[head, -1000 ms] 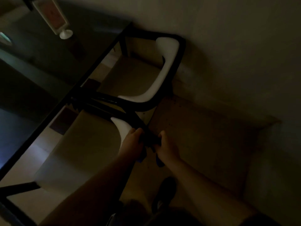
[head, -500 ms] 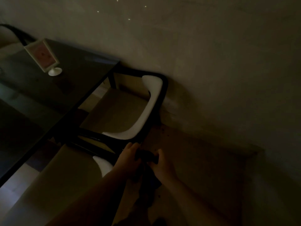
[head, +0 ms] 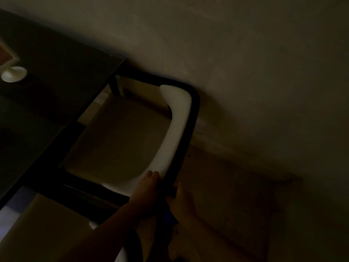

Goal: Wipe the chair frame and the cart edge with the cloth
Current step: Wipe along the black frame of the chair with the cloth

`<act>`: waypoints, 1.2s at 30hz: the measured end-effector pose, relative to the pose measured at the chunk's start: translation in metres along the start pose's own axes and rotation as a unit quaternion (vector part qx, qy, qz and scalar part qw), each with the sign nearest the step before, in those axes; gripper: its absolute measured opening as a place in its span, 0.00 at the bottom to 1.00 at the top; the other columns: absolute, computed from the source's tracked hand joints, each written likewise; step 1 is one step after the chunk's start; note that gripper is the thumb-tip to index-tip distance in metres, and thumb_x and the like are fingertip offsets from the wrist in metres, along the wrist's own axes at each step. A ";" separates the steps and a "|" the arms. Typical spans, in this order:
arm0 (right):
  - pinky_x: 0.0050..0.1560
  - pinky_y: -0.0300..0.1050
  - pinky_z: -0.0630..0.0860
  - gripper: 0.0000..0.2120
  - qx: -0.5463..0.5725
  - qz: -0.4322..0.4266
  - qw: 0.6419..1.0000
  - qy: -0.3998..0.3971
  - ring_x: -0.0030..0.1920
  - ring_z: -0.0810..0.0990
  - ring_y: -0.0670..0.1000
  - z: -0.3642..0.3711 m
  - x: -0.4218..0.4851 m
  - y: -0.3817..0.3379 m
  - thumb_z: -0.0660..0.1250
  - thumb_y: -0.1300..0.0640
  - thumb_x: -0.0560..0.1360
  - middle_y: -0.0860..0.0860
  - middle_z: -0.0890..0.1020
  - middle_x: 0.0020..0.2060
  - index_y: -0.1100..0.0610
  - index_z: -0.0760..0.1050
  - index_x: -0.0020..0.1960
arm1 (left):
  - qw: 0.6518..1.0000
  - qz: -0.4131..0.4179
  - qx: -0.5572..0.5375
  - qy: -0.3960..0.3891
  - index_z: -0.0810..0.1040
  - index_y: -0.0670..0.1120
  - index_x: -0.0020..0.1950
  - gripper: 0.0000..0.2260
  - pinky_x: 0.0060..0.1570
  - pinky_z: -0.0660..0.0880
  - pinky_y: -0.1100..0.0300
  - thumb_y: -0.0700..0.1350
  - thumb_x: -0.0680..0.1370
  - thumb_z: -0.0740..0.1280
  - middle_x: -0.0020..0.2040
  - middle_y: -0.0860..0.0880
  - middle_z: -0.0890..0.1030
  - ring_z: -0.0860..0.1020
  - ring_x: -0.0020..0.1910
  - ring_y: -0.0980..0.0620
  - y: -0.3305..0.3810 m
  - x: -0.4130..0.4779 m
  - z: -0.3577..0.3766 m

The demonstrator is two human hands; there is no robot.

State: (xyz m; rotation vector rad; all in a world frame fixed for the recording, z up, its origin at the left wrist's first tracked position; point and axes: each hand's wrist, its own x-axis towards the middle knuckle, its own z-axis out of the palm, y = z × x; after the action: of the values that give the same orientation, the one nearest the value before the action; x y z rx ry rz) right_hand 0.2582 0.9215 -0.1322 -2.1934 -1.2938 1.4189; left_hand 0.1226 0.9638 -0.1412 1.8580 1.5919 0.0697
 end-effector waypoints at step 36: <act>0.50 0.52 0.77 0.15 -0.098 -0.024 0.985 0.141 0.52 0.80 0.55 -0.134 0.248 -0.072 0.49 0.49 0.84 0.54 0.79 0.54 0.54 0.68 0.62 | 0.998 -0.022 -0.033 0.046 0.67 0.41 0.51 0.05 0.35 0.67 0.51 0.41 0.77 0.60 0.52 0.40 0.74 0.74 0.40 0.41 0.118 0.279 -0.052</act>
State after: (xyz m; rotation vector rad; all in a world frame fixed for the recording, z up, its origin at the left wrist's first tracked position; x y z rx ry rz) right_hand 0.3647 1.1889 -0.1760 -2.3623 -1.4208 0.9548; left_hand 0.2697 1.2337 -0.1456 1.7904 1.6725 0.1877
